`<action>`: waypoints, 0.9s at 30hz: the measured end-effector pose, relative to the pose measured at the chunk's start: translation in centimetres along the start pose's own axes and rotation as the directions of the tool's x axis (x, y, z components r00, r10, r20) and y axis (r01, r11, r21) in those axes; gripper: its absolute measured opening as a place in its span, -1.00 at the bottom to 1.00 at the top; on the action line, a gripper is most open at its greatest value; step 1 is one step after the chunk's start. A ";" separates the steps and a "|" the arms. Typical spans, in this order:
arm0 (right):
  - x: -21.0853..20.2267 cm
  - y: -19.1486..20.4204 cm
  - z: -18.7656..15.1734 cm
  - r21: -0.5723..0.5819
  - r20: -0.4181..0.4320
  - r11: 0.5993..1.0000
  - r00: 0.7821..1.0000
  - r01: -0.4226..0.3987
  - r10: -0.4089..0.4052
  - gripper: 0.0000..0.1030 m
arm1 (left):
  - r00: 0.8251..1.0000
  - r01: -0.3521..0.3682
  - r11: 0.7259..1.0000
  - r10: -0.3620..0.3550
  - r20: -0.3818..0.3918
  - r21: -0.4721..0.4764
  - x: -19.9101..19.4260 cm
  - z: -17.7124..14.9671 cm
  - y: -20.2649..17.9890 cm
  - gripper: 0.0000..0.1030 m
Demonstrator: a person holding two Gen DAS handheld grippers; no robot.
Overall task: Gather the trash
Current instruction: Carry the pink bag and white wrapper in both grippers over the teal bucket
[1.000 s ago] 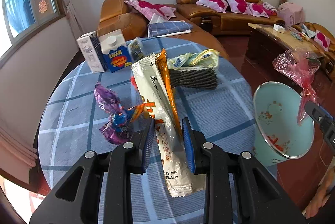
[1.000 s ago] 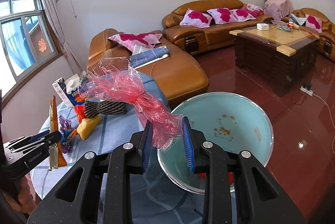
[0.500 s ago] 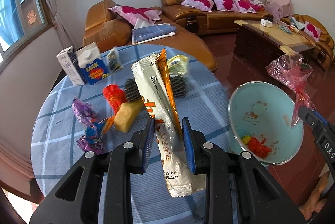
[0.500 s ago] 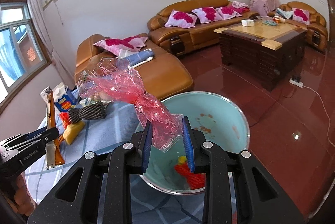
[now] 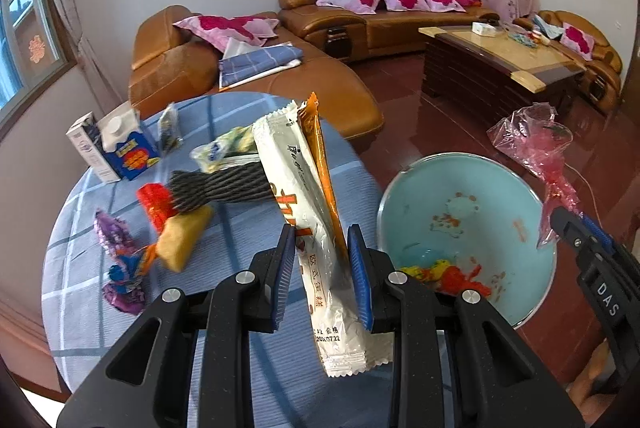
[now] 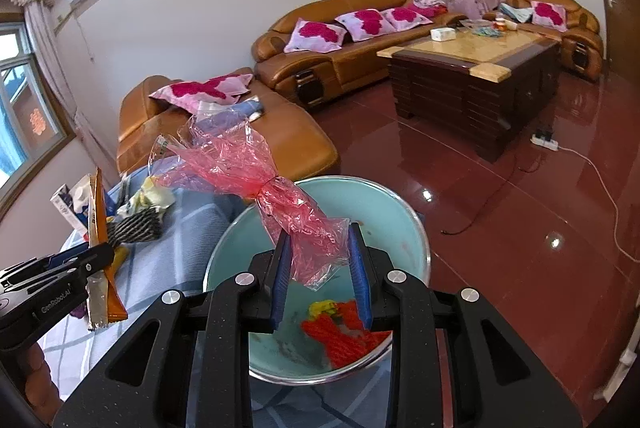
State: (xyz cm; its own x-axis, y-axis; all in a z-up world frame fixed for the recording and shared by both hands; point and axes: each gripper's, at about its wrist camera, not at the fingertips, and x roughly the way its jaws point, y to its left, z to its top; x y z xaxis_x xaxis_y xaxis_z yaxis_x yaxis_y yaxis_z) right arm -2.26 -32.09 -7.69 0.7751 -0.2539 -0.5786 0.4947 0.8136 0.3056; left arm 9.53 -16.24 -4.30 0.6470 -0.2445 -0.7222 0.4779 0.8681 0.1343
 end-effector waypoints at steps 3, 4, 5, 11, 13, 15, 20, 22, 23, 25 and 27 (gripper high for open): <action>0.3 -0.9 0.2 0.020 0.002 1.000 1.000 0.019 -0.019 -0.45 | 1.000 0.007 1.000 -0.007 -0.003 0.024 0.5 0.4 -1.5 -0.47; 0.4 -1.1 0.3 0.020 0.004 0.999 0.999 0.033 -0.033 -0.45 | 1.000 0.010 0.999 -0.009 -0.005 0.034 0.7 0.5 -2.0 -0.47; 0.5 -1.3 0.3 0.021 0.004 0.999 0.999 0.041 -0.041 -0.45 | 1.000 0.012 0.999 -0.012 -0.006 0.041 1.0 0.6 -2.5 -0.47; 1.4 -2.8 0.2 0.055 -0.017 0.996 0.998 0.065 -0.064 -0.45 | 0.999 0.029 0.998 -0.027 -0.028 0.059 2.3 1.0 -4.6 -0.47; 1.7 -3.1 0.1 0.061 -0.026 0.996 0.997 0.071 -0.070 -0.45 | 0.999 0.039 0.997 -0.037 -0.039 0.065 2.9 1.0 -5.1 -0.47; 1.9 -3.1 0.0 0.059 -0.031 0.995 0.997 0.076 -0.075 -0.45 | 0.998 0.045 0.996 -0.041 -0.049 0.073 3.5 1.1 -5.8 -0.47; 2.3 -3.4 -0.1 0.061 -0.041 0.994 0.995 0.093 -0.090 -0.45 | 0.996 0.058 0.994 -0.051 -0.078 0.089 5.2 1.2 -7.3 -0.47; 2.4 -3.7 0.0 0.068 -0.044 0.993 0.994 0.101 -0.098 -0.45 | 0.994 0.070 0.994 -0.061 -0.092 0.088 5.9 1.3 -7.8 -0.47; 2.6 -3.8 0.0 0.072 -0.047 0.992 0.994 0.107 -0.103 -0.45 | 0.993 0.074 0.993 -0.065 -0.099 0.088 6.2 1.4 -7.9 -0.47; 2.8 -3.9 -0.1 0.079 -0.054 0.990 0.993 0.113 -0.109 -0.45 | 0.991 0.081 0.993 -0.071 -0.110 0.088 6.7 1.4 -8.2 -0.46; 2.9 -4.2 -0.2 0.084 -0.061 0.990 0.992 0.116 -0.111 -0.45 | 0.990 0.083 0.992 -0.072 -0.121 0.091 7.2 1.4 -8.5 -0.46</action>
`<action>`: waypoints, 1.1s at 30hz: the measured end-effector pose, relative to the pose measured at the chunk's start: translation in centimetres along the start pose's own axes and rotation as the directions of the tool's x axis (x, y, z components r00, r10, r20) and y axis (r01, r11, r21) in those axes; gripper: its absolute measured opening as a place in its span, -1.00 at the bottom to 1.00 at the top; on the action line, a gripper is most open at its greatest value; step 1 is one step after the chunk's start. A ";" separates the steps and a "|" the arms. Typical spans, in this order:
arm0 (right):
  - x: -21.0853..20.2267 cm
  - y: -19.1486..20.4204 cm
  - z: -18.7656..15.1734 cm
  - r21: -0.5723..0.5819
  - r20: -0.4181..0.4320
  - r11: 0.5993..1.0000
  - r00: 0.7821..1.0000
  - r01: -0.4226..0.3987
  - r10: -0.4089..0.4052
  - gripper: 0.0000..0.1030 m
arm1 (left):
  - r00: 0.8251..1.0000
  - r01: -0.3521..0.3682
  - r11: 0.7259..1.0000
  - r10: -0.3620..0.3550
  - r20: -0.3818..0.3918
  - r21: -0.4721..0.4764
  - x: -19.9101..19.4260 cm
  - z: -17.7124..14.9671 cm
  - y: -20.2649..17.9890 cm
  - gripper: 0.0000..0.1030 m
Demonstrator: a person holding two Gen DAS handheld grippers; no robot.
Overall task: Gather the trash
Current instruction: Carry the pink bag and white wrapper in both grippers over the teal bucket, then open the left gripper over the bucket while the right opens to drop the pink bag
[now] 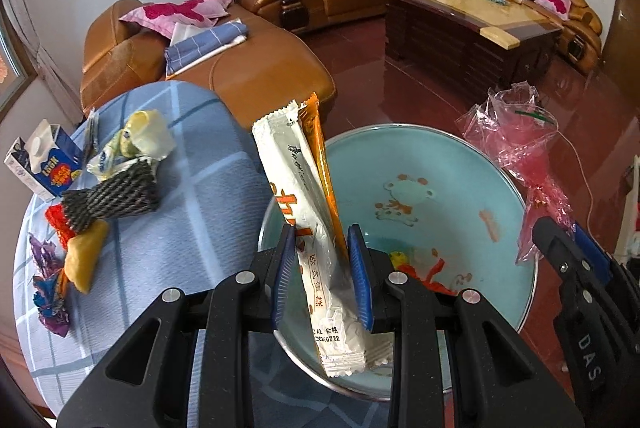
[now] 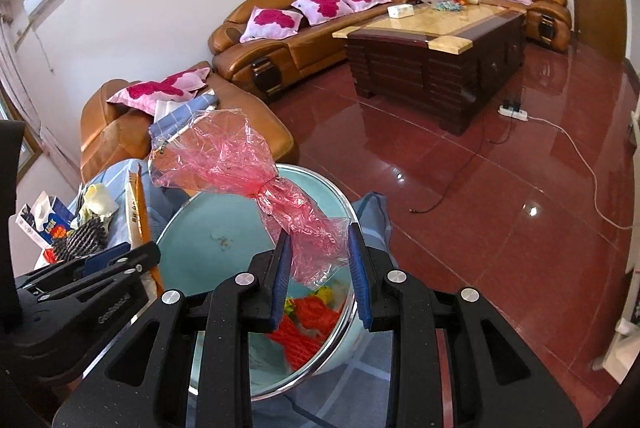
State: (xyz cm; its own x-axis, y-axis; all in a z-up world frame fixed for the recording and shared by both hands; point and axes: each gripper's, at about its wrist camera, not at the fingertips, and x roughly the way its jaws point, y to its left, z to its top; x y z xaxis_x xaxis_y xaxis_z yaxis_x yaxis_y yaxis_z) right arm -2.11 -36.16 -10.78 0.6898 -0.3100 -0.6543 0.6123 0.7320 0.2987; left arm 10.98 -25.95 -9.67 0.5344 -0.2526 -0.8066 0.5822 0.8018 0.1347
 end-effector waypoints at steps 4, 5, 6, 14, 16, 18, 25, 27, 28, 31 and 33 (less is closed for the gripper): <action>0.1 -0.1 0.0 0.003 -0.007 1.000 1.000 -0.001 0.001 -0.45 | 1.000 0.011 1.000 -0.011 -0.020 0.003 0.8 0.0 -0.4 -0.42; 0.2 -0.2 0.0 0.004 -0.008 1.000 1.000 -0.001 0.001 -0.45 | 1.000 0.012 1.000 -0.012 -0.023 0.009 0.9 -0.1 -0.6 -0.39; 0.2 -0.3 0.0 0.006 -0.009 1.000 1.000 -0.001 0.001 -0.45 | 1.000 0.010 1.000 -0.010 -0.024 0.012 0.9 -0.1 -0.7 -0.33; 0.4 -0.4 0.3 0.023 -0.015 1.000 1.000 -0.002 0.003 -0.44 | 1.000 -0.004 1.000 0.004 0.002 0.020 0.1 -0.4 -0.8 0.20; 0.3 -0.4 0.2 0.020 -0.012 1.000 1.000 -0.004 0.004 -0.44 | 1.000 -0.006 1.000 0.006 0.004 0.006 -0.2 -0.5 -0.4 0.26; 0.2 -0.3 0.2 0.018 -0.010 1.000 1.000 -0.005 0.005 -0.44 | 1.000 -0.017 1.000 0.017 0.007 -0.005 -0.4 -0.6 0.2 0.32; 0.2 0.0 0.0 0.005 -0.022 1.000 1.000 -0.015 0.015 -0.43 | 0.995 -0.089 0.995 0.091 0.040 -0.036 -1.9 -1.7 2.6 0.40; 0.2 0.4 -0.2 -0.009 -0.021 1.000 0.999 -0.026 0.026 -0.40 | 0.993 -0.105 0.993 0.108 0.045 -0.051 -2.4 -2.0 3.4 0.41; 0.3 0.6 -0.2 -0.018 -0.021 0.999 0.999 -0.031 0.031 -0.36 | 0.992 -0.111 0.992 0.113 0.047 -0.058 -2.5 -2.2 3.7 0.41; 0.5 0.8 -0.4 -0.030 -0.027 0.999 0.999 -0.036 0.036 -0.19 | 0.990 -0.127 0.988 0.131 0.049 -0.082 -3.0 -2.5 4.7 0.45; 0.2 0.9 -0.3 -0.038 -0.021 0.999 0.999 -0.037 0.036 -0.18 | 0.989 -0.136 0.986 0.141 0.049 -0.094 -3.2 -2.6 5.2 0.49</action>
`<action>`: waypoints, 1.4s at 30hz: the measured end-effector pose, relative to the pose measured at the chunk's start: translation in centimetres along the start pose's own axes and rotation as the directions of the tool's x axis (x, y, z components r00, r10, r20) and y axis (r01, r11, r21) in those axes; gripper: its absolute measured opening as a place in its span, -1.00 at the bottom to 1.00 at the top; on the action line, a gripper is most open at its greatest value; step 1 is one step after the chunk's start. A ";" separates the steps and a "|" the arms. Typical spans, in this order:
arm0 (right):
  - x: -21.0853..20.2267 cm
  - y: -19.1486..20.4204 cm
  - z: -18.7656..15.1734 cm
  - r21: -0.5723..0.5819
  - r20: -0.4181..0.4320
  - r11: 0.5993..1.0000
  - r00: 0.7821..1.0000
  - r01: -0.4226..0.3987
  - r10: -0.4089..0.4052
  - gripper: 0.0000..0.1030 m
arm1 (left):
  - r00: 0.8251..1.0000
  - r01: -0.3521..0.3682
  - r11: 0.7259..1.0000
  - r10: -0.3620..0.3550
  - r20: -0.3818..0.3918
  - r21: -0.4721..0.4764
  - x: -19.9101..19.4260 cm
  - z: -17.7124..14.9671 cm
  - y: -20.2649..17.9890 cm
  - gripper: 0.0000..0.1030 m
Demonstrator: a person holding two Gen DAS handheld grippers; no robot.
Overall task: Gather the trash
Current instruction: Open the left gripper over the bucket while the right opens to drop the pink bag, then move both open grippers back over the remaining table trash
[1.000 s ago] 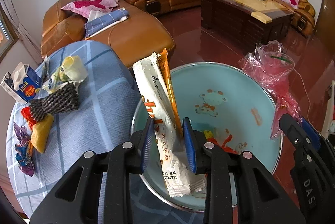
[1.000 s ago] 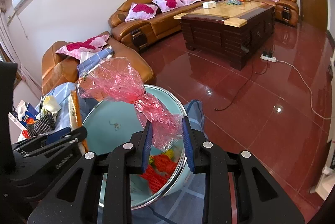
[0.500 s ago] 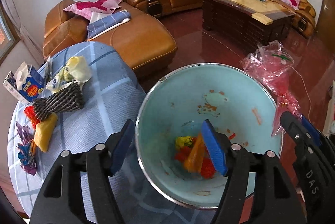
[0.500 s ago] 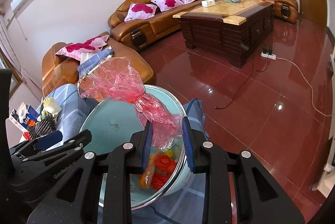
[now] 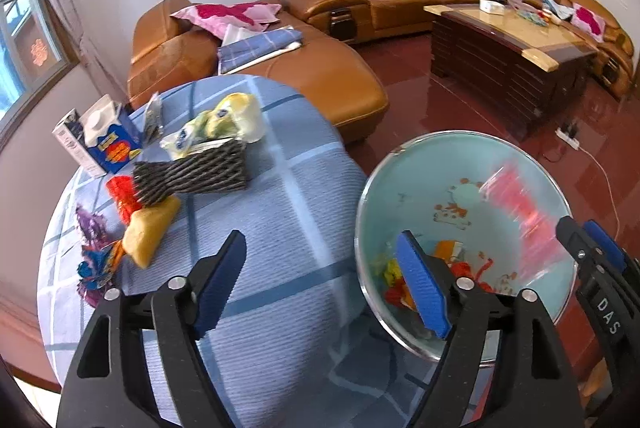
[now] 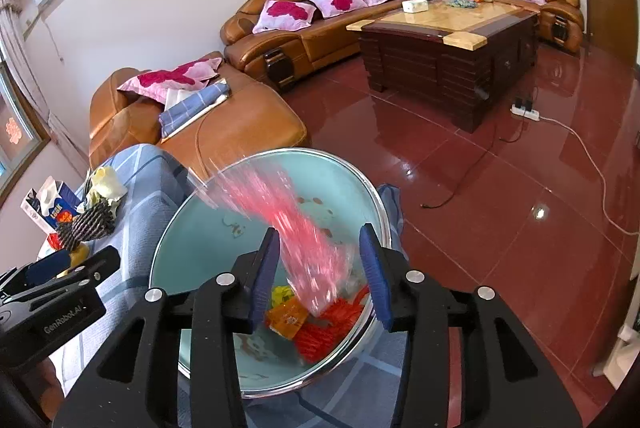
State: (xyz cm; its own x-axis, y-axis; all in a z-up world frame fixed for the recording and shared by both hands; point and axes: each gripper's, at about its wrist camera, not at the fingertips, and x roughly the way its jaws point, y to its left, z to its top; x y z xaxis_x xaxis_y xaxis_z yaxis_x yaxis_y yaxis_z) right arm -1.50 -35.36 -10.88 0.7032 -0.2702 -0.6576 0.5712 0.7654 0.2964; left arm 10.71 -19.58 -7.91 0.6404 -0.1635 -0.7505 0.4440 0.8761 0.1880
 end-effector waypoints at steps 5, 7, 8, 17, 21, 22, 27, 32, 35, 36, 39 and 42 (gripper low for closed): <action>-0.8 0.5 0.0 -0.013 0.031 1.000 0.999 -0.004 0.004 -0.16 | 1.000 -0.008 1.000 0.008 0.008 -0.018 -0.6 -0.2 0.8 0.49; -1.2 0.8 0.0 -0.021 0.044 1.000 0.999 -0.013 0.014 -0.16 | 1.000 -0.011 1.000 0.011 0.014 -0.021 -0.9 -0.3 1.1 0.49; -1.4 0.9 0.0 -0.024 0.048 1.000 0.999 -0.016 0.018 -0.16 | 1.000 -0.012 1.000 0.012 0.016 -0.022 -0.9 -0.3 1.3 0.50; -2.6 2.3 -0.1 -0.070 0.083 0.997 0.996 -0.029 0.035 0.03 | 0.998 -0.040 0.998 0.041 0.042 -0.045 -2.1 -1.1 3.1 0.67; -2.6 2.9 -0.4 -0.088 0.085 0.996 0.996 -0.019 0.027 0.32 | 0.998 -0.046 0.996 0.048 0.034 -0.075 -2.0 -1.6 4.6 0.74; -2.7 3.1 -0.5 -0.091 0.094 0.996 0.995 -0.014 0.022 0.40 | 0.998 -0.049 0.995 0.052 0.031 -0.084 -2.0 -1.8 5.1 0.77; -3.1 4.1 -0.7 -0.124 0.099 0.992 0.995 -0.017 0.029 0.42 | 0.998 -0.054 0.990 0.057 0.017 -0.130 -1.7 -2.4 7.4 0.82; -3.4 6.0 -0.8 -0.175 0.100 0.984 0.994 -0.028 0.046 0.42 | 0.998 -0.056 0.984 0.058 0.009 -0.168 -1.6 -2.9 9.2 0.82; -3.5 7.4 -1.0 -0.197 0.098 0.979 0.993 -0.044 0.065 0.42 | 0.998 -0.062 0.981 0.064 0.003 -0.182 -1.6 -3.3 10.3 0.82; -3.6 7.8 -1.1 -0.206 0.099 0.977 0.993 -0.047 0.069 0.42 | 0.998 -0.066 0.980 0.068 0.002 -0.187 -1.6 -3.4 10.8 0.82; -3.3 9.3 -1.3 -0.228 0.090 0.972 0.992 -0.061 0.083 0.42 | 0.997 -0.078 0.977 0.079 -0.003 -0.197 -1.4 -3.8 12.2 0.82; -3.0 10.9 -1.6 -0.253 0.069 0.964 0.992 -0.081 0.102 0.41 | 0.996 -0.089 0.972 0.090 -0.004 -0.219 -1.4 -4.2 13.7 0.82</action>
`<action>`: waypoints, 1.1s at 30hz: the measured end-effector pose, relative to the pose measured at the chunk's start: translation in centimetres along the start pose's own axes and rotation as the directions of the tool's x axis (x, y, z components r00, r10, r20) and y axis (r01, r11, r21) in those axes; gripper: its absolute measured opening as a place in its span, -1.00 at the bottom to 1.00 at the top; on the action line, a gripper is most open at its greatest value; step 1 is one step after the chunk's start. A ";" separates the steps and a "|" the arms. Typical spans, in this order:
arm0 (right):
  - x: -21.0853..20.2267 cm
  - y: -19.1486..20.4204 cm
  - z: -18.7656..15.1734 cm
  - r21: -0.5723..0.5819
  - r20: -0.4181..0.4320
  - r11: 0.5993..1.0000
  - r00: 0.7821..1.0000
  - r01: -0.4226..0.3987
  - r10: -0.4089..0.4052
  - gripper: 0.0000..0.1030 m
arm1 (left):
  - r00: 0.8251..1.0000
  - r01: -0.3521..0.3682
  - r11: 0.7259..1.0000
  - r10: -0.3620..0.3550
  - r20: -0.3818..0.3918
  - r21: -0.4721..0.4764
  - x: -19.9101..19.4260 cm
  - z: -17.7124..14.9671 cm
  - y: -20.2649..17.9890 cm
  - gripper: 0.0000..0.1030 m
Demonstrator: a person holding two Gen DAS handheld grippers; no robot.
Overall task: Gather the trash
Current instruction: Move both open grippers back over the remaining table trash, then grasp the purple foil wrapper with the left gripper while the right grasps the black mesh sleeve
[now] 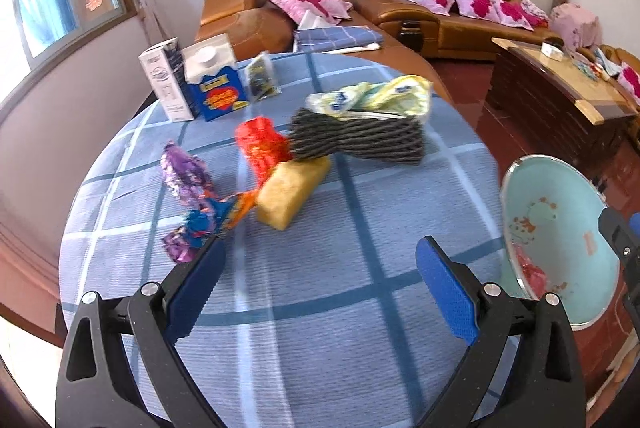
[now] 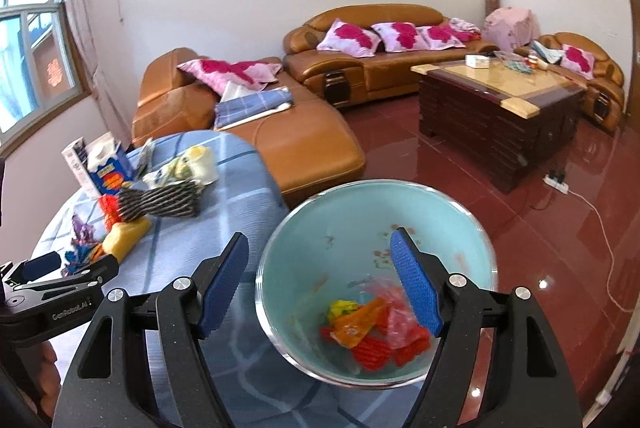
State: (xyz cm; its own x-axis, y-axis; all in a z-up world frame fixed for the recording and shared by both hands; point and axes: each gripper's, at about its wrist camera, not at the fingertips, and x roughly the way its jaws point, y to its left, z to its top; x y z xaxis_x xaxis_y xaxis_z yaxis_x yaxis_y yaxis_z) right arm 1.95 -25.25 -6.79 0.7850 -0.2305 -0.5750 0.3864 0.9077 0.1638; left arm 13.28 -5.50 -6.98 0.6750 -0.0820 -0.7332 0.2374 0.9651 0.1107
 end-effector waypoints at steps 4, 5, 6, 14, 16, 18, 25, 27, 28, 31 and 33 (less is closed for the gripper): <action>0.2 2.2 0.2 -0.044 -0.001 0.999 1.000 -0.021 0.021 0.41 | 1.000 -0.015 0.999 0.015 -0.011 -0.030 0.4 -0.2 2.0 0.82; 0.3 2.8 0.2 -0.054 -0.003 0.998 1.000 -0.030 0.030 0.41 | 1.000 -0.019 0.999 0.018 -0.013 -0.036 0.5 -0.2 2.5 0.82; 0.4 3.4 0.3 -0.062 -0.005 0.997 0.999 -0.037 0.037 0.41 | 1.000 -0.021 0.999 0.021 -0.015 -0.039 0.6 -0.3 2.8 0.82; 2.0 7.1 0.2 -0.104 -0.044 0.991 0.995 -0.088 0.084 0.40 | 0.999 -0.044 0.995 0.041 -0.030 -0.086 1.3 -0.5 6.9 0.82; 2.3 7.7 0.2 -0.116 -0.050 0.989 0.994 -0.097 0.092 0.39 | 0.998 -0.049 0.993 0.046 -0.035 -0.106 1.5 -0.6 8.1 0.82; 2.7 8.4 0.3 -0.126 -0.055 0.986 0.993 -0.107 0.100 0.39 | 0.998 -0.051 0.991 0.047 -0.038 -0.128 1.6 -0.7 9.4 0.82; 4.8 9.9 1.0 -0.139 -0.078 0.981 0.989 -0.132 0.122 0.33 | 0.996 -0.085 0.980 0.077 -0.048 -0.182 2.0 -0.7 13.6 0.82; 5.4 10.3 1.4 -0.143 -0.084 0.980 0.988 -0.142 0.131 0.33 | 0.995 -0.092 0.974 0.082 -0.057 -0.208 2.4 -0.7 14.7 0.82; 5.6 10.3 1.5 -0.144 -0.088 0.979 0.987 -0.146 0.135 0.33 | 0.995 -0.095 0.972 0.084 -0.060 -0.213 2.5 -0.6 15.0 0.82; 6.3 10.9 1.8 -0.159 -0.091 0.976 0.986 -0.151 0.138 0.33 | 0.994 -0.095 0.967 0.082 -0.065 -0.235 2.9 -0.4 16.0 0.82; 6.8 11.2 2.0 -0.166 -0.093 0.974 0.986 -0.152 0.137 0.33 | 0.996 -0.081 0.965 0.066 -0.065 -0.248 3.1 0.0 16.4 0.82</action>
State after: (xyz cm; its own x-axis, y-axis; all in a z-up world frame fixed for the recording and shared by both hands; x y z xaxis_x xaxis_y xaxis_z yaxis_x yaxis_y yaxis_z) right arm 12.56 -17.40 -7.22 0.7821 -0.0698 -0.6193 0.1773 0.9776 0.1138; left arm 19.28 10.05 -7.47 0.6428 -0.0014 -0.7660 0.0012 1.0000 -0.0008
